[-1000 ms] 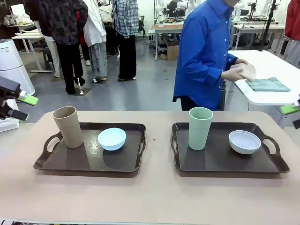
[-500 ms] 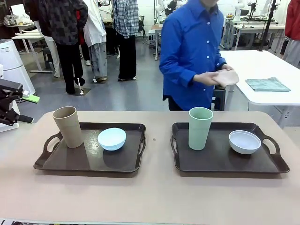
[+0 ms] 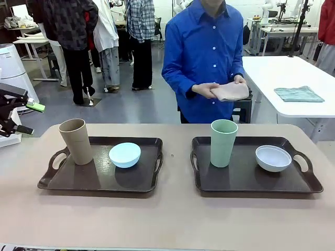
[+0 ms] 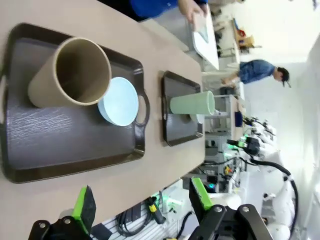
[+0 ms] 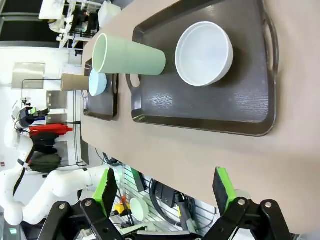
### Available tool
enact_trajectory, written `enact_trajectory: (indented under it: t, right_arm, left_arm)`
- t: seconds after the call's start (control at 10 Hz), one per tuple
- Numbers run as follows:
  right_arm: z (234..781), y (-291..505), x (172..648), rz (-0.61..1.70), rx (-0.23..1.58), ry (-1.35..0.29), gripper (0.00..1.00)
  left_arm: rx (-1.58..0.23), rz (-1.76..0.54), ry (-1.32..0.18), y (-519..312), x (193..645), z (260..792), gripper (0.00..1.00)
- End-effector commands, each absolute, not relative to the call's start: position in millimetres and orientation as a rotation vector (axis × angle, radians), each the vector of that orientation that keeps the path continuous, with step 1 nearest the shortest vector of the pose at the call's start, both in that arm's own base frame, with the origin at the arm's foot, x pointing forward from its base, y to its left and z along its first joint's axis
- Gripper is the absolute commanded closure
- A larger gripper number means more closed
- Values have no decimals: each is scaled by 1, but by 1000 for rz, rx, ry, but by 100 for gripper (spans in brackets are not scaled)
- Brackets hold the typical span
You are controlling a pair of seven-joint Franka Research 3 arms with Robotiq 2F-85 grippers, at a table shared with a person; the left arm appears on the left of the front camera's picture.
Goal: Set up a tray with a mat and arrange the tableware.
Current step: Pick up the Picnic Bowl and Reusable plastic cup from the Handle tray in front of the human's position and hold them in the air.
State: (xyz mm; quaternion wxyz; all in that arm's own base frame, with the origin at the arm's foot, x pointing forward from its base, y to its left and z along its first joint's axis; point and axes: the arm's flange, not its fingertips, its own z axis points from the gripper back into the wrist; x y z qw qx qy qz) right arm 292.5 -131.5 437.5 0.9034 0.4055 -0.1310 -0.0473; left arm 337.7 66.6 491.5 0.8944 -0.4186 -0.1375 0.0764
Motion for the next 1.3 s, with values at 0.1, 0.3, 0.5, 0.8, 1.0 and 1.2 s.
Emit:
enact_trajectory:
  t: [0.1, 0.3, 0.5, 0.8, 1.0, 1.2]
  right_arm:
    - [448, -125, 300, -118, 830, -294, 0]
    - [450, -123, 301, -123, 825, -298, 0]
    - [451, -120, 303, -100, 799, -309, 0]
    - [450, -127, 300, -84, 816, -288, 0]
    - [450, -127, 300, -84, 816, -288, 0]
    - [450, -127, 300, -84, 816, -288, 0]
  left_arm:
    - [-721, 208, -245, 59, 333, 495, 0]
    - [-619, 236, -203, 69, 332, 497, 0]
    - [-542, 223, -197, 68, 330, 497, 0]
    - [-636, 216, -216, 67, 333, 491, 0]
    - [-636, 216, -216, 67, 333, 491, 0]
    - [-636, 216, -216, 67, 333, 491, 0]
